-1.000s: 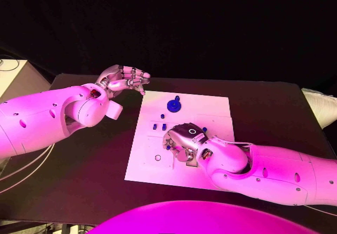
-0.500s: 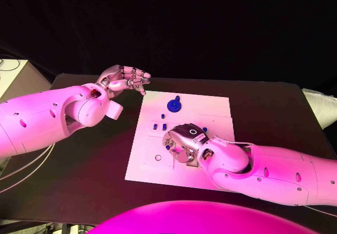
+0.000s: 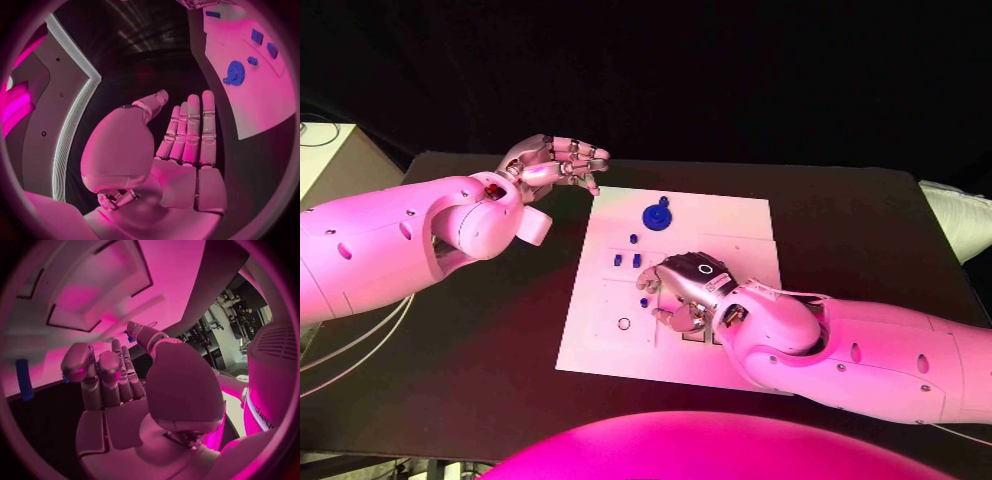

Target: Assemble the parts on the task board

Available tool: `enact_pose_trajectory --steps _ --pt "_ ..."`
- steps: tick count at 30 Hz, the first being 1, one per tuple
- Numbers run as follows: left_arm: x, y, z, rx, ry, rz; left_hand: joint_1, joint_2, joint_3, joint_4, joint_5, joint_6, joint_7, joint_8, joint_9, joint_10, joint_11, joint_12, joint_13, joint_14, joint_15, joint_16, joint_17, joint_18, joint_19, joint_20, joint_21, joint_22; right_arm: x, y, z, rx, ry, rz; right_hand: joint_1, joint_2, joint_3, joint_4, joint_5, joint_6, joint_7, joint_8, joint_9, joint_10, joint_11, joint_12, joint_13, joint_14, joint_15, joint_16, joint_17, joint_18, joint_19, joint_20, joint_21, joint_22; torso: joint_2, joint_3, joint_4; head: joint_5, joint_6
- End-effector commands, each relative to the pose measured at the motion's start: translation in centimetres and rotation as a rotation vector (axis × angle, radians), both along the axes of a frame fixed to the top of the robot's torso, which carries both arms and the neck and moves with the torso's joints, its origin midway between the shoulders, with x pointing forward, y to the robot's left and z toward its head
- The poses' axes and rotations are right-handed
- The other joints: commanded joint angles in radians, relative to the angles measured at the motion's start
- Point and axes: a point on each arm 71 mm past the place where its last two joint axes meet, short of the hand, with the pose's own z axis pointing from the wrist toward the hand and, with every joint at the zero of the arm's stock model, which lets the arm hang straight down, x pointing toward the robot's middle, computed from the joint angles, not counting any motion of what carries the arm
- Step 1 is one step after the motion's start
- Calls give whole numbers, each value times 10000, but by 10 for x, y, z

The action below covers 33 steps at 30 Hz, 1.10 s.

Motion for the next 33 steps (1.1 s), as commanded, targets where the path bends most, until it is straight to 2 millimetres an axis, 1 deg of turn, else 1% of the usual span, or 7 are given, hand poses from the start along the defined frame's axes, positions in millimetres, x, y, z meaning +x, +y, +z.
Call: enact_pose_trajectory --steps 1,8,17,22,26,29,33 --pt "0 -3 0 -415 221 -182 -7 10 -64 15 36 -86 68 4 -9 -66 -13 4 -9 -12 70 -54 11 121 72 -27 -45 -9 2 -7 10 627 -195 -181 99 40 -88 66 -2 213 -37 70 53 -31 -21 249 35 -6 -21 138 27 36 29 5 176 400 -2 -1 -6 -49 69" --pt "-2 -6 -1 -524 104 -221 20 32 -89 26 37 -99 79 41 -3 -70 -10 40 1 -18 74 -48 18 125 88 -20 -77 -34 21 -42 30 960 1307 -596 231 81 321 275 95 443 40 35 76 663 -99 929 145 834 -111 1397 1474 -375 880 -86 2589 1353 -47 -12 -12 -119 303" --pt "-3 -8 -1 -560 -357 -170 169 91 -143 23 38 50 -51 284 54 120 -108 228 47 -16 14 -28 42 145 172 -42 -154 -100 43 -89 56 877 1967 -640 40 -65 264 403 136 496 37 -15 82 535 -57 814 56 911 -66 1501 1538 -407 938 -67 2776 1453 -94 0 -38 -234 368" --pt "-5 -10 -1 -742 -413 -122 254 145 -71 69 38 324 -287 483 81 563 -314 222 -8 57 -141 -41 59 148 296 -163 -186 -133 50 -111 59 412 1908 -1079 -98 -80 -71 594 -380 491 55 -88 90 343 -15 667 -45 867 -26 1463 1417 -367 862 -30 2558 1405 -116 2 -50 -263 421" --pt "-6 -11 -1 -794 -432 -123 257 125 -40 91 38 360 -292 488 67 700 -335 123 -60 64 -162 -57 62 140 309 -184 -206 -143 51 -118 57 -280 1734 -1224 -48 -47 -726 720 -279 392 6 -201 78 120 -23 569 -91 764 -24 1360 1218 -286 721 -12 2108 1262 -105 5 -52 -286 374" --pt "-6 -11 -1 -800 -438 -93 244 95 -35 110 38 341 -256 468 49 737 -318 40 -93 84 -161 -56 69 137 324 -192 -213 -147 49 -120 54 -836 1612 -1309 374 248 -2231 1102 -225 345 -23 -365 65 -133 -5 575 -98 749 -28 1389 1148 -248 684 -13 1877 1188 -108 0 -43 -309 360" --pt "-6 -11 -2 -801 -439 -73 237 79 -31 124 38 318 -226 449 33 745 -298 -25 -113 99 -152 -53 74 133 338 -194 -217 -150 47 -120 46 -1400 1450 -1503 868 571 -3222 1573 -152 424 -18 -461 57 -188 -34 683 -96 804 -24 1482 1200 -252 718 -20 1850 1187 -105 -6 -39 -348 335"
